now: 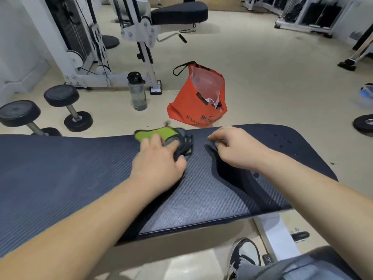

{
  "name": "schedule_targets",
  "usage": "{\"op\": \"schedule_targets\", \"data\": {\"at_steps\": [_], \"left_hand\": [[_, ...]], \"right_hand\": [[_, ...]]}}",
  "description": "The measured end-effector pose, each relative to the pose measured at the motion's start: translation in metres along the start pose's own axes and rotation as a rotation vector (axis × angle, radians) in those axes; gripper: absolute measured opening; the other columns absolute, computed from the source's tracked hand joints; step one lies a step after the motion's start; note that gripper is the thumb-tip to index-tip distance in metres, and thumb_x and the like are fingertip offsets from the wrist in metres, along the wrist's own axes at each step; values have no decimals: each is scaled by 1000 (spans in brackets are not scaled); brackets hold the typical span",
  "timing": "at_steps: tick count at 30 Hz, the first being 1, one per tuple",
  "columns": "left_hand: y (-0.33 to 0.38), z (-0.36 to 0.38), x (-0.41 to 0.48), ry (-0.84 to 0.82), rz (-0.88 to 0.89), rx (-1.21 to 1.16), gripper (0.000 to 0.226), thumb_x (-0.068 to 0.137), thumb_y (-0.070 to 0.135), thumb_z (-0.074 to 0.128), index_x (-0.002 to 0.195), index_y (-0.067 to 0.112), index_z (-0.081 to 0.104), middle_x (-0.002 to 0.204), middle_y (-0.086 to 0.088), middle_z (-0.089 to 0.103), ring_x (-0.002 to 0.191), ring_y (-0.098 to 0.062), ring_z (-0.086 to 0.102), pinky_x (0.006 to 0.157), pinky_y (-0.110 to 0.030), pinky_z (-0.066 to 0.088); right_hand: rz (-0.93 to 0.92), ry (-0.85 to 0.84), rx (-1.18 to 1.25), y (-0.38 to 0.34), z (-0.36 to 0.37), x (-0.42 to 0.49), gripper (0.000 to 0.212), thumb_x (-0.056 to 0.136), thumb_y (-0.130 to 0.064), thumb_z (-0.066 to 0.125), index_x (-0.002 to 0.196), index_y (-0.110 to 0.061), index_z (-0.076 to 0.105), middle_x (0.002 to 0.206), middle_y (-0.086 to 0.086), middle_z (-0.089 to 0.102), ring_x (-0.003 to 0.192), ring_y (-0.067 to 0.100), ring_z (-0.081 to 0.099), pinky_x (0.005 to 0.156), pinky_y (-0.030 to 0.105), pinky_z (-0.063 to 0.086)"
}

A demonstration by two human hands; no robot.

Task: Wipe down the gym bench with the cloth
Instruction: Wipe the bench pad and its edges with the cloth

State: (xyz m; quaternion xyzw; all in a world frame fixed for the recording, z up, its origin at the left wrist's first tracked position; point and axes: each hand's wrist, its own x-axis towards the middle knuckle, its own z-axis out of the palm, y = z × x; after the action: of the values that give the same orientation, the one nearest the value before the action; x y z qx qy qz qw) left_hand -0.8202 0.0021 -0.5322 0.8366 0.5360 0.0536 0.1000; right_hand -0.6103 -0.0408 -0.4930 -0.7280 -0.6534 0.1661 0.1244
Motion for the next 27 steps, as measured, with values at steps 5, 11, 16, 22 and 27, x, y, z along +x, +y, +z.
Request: {"op": "schedule_targets", "data": {"at_steps": [5, 11, 16, 22, 27], "left_hand": [[33, 2, -56, -43, 330, -13, 50, 90, 59, 43, 135, 37, 44, 119, -5, 36, 117, -30, 36, 91, -43, 50], [8, 2, -21, -8, 259, -13, 48, 92, 55, 42, 138, 43, 49, 125, -1, 45, 117, -28, 42, 92, -43, 52], [9, -6, -24, 47, -13, 63, 50, 93, 54, 42, 135, 28, 51, 119, -10, 44, 117, -33, 40, 91, -45, 48], [15, -3, -43, -48, 305, -34, 49, 90, 56, 46, 138, 45, 48, 124, 2, 42, 119, -23, 39, 88, -39, 50], [5, -3, -25, -39, 19, 20, 52, 91, 52, 41, 141, 38, 47, 129, -8, 46, 121, -34, 35, 99, -47, 48]], "right_hand": [[-5, 6, 7, 2, 3, 2, 40, 95, -9, 48, 129, -16, 69, 132, 5, 66, 125, 22, 59, 107, 36, 46], [-26, 20, 7, -3, 4, 3, 38, 95, -11, 50, 127, -17, 70, 133, 4, 66, 125, 22, 58, 108, 34, 45], [-39, 1, 13, -6, 4, -1, 37, 98, -15, 51, 130, -18, 69, 134, -1, 64, 127, 18, 57, 109, 33, 44], [-71, 5, -11, -6, 11, 4, 31, 96, -14, 53, 119, -16, 74, 120, 6, 69, 116, 23, 61, 102, 37, 48], [-74, 10, -8, -10, 9, 4, 33, 98, -18, 53, 125, -18, 71, 127, 2, 67, 122, 19, 58, 107, 34, 45]]}}
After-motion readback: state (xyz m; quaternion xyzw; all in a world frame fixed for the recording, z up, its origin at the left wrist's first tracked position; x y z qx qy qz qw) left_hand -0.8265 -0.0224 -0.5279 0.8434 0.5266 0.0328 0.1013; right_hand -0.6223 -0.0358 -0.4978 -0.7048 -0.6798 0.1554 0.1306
